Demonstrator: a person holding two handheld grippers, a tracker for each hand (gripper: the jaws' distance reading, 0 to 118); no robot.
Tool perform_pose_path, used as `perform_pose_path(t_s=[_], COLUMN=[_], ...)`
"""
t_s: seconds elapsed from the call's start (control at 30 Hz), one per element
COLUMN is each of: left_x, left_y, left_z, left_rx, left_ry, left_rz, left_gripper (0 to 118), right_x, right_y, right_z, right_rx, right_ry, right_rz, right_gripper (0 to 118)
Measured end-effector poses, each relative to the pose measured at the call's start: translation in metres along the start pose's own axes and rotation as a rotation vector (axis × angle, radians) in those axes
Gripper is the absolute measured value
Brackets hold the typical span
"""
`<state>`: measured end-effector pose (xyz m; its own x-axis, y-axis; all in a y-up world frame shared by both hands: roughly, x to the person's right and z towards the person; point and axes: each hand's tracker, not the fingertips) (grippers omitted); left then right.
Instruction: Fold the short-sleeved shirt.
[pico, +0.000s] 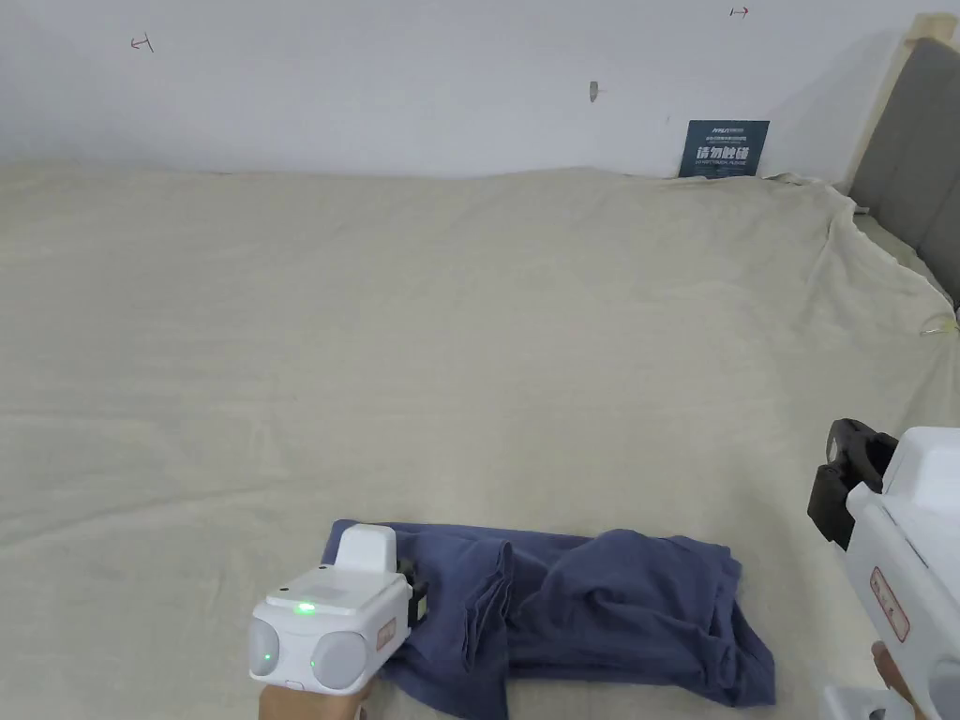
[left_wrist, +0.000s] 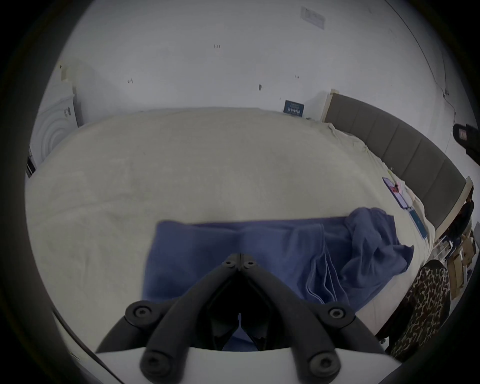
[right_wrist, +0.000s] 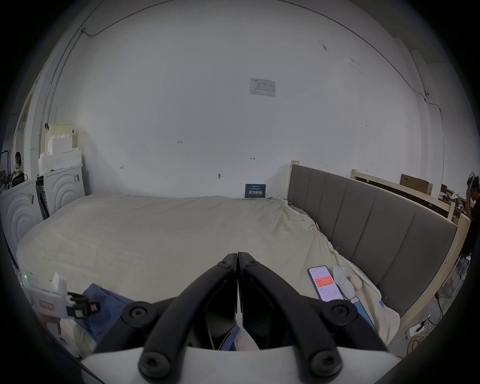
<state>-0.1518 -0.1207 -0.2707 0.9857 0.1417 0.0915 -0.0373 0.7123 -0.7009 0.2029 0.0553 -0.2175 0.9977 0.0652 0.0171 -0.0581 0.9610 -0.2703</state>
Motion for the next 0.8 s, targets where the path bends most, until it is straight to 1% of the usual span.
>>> perform_pose_path(t_s=[0.13,0.37,0.67,0.7,0.77,0.8], left_x=[0.027,0.070,0.074,0.071,0.061,0.058], left_y=[-0.012,-0.014,-0.009,-0.005,0.008,0.016], left_z=[-0.013,-0.024,-0.027,-0.024,-0.011,-0.001], left_rx=[-0.048,-0.054,-0.060,-0.065,-0.037,-0.014], left_ry=[-0.031,-0.088,-0.098,-0.111,-0.192,-0.191], left_rz=[-0.058,-0.055,-0.060,-0.038,0.039,0.049], left_gripper=[0,0,0,0,0,0], right_x=[0.006,0.015,0.018,0.018,0.017,0.016], right_y=[-0.003,-0.005,-0.005,-0.004,-0.003,-0.003], right_z=[-0.001,-0.002,-0.001,-0.001,0.000,0.000], right_rx=[-0.007,-0.018,-0.016,-0.017,-0.015,-0.015], right_ry=[-0.009,-0.023,-0.036,-0.035,-0.033,-0.031], right_rz=[0.002,0.004,-0.007,-0.007,-0.003,0.000], right_gripper=[0,0,0,0,0,0])
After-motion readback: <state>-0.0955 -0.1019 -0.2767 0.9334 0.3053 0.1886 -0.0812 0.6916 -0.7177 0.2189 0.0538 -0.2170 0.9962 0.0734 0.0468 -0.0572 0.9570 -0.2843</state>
